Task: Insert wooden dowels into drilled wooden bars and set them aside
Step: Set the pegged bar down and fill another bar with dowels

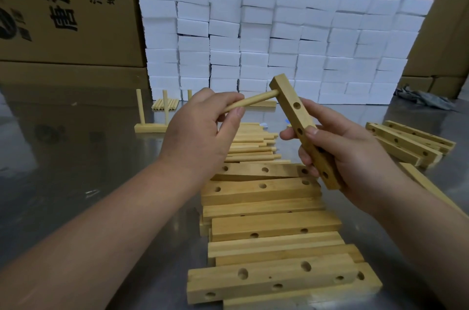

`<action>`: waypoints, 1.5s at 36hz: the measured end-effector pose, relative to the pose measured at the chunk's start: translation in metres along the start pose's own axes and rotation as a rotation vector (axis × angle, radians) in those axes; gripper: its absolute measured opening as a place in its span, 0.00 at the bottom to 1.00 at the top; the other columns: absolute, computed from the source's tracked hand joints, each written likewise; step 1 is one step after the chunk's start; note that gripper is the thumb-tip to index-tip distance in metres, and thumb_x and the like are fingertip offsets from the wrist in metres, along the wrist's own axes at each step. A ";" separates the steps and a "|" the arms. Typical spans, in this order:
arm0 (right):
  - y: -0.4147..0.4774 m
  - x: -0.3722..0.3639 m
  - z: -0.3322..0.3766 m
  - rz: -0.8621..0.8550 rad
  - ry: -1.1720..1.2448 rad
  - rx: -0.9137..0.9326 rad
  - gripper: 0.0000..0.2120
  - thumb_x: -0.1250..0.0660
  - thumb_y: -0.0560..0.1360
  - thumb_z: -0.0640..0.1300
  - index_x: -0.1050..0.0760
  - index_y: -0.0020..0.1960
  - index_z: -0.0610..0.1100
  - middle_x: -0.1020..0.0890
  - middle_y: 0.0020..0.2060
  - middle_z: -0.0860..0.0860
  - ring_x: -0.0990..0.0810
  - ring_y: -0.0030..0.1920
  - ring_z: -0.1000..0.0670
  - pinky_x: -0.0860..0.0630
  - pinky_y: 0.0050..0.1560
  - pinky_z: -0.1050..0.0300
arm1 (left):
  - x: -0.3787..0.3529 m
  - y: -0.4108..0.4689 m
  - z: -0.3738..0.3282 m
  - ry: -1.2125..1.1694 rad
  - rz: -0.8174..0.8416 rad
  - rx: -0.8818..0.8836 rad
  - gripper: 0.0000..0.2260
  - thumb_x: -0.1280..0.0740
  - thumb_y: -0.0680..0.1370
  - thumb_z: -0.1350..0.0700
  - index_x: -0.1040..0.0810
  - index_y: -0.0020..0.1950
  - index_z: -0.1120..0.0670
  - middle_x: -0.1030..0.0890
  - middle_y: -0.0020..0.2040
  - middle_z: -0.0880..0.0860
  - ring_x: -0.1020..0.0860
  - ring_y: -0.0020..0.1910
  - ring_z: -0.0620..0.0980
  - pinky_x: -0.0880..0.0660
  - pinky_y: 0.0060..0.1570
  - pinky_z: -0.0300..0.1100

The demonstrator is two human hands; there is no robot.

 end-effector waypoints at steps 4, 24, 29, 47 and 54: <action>0.000 0.000 0.001 0.019 -0.013 0.009 0.19 0.40 0.76 0.42 0.24 0.60 0.61 0.17 0.45 0.49 0.27 0.30 0.54 0.29 0.28 0.61 | 0.000 0.000 0.001 0.017 0.002 -0.009 0.12 0.39 0.79 0.55 0.22 0.60 0.53 0.31 0.38 0.40 0.31 0.40 0.32 0.37 0.37 0.23; -0.005 -0.002 0.005 -0.051 -0.071 0.031 0.20 0.41 0.78 0.36 0.27 0.66 0.52 0.18 0.40 0.49 0.30 0.28 0.53 0.31 0.26 0.62 | -0.002 0.001 0.001 -0.193 0.140 0.244 0.12 0.43 0.79 0.50 0.25 0.39 0.45 0.30 0.24 0.39 0.33 0.23 0.37 0.39 0.21 0.29; -0.004 -0.002 0.004 -0.052 -0.097 0.029 0.19 0.41 0.78 0.36 0.27 0.65 0.52 0.18 0.39 0.50 0.30 0.28 0.53 0.30 0.26 0.62 | -0.003 0.001 0.004 -0.206 0.185 0.290 0.15 0.44 0.80 0.50 0.26 0.36 0.49 0.33 0.19 0.42 0.35 0.20 0.39 0.41 0.19 0.29; 0.008 0.007 -0.004 -0.449 0.074 -0.021 0.10 0.42 0.80 0.43 0.27 0.60 0.46 0.15 0.43 0.51 0.22 0.30 0.55 0.26 0.27 0.62 | -0.013 0.003 0.055 -0.208 0.414 0.572 0.14 0.44 0.80 0.57 0.22 0.43 0.43 0.22 0.50 0.47 0.25 0.45 0.39 0.30 0.46 0.41; 0.010 0.007 -0.012 -0.520 0.126 -0.114 0.11 0.45 0.81 0.45 0.28 0.61 0.45 0.15 0.42 0.51 0.22 0.29 0.55 0.26 0.25 0.61 | -0.021 -0.012 0.074 -0.179 0.603 0.593 0.15 0.38 0.79 0.58 0.20 0.43 0.39 0.19 0.55 0.51 0.25 0.43 0.47 0.30 0.48 0.43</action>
Point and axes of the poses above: each hand's wrist, its own y-axis towards the middle knuckle, its own x-axis out of the back of the hand, z = x × y, the point moved 1 cm from there along y, towards the middle knuckle
